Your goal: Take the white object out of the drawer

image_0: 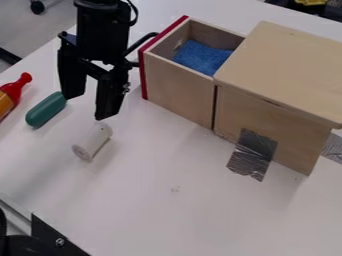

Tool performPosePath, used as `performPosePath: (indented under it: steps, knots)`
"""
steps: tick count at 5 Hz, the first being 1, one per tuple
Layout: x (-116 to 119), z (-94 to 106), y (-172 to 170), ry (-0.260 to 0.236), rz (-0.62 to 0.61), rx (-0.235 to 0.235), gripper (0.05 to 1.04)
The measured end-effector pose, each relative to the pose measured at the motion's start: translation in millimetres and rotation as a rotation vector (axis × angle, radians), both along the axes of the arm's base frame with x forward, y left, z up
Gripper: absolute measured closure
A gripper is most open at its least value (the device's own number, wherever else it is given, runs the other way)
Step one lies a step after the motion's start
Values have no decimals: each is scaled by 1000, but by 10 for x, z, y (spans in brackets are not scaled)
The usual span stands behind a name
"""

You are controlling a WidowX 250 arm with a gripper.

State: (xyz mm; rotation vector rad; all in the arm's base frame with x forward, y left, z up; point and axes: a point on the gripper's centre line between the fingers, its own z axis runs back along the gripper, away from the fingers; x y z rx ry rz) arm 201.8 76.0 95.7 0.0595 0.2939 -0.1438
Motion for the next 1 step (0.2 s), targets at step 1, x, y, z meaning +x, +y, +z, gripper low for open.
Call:
performPosePath:
  steps: [1]
  knots:
    - [0, -3, 1, 3, -10, 0, 83]
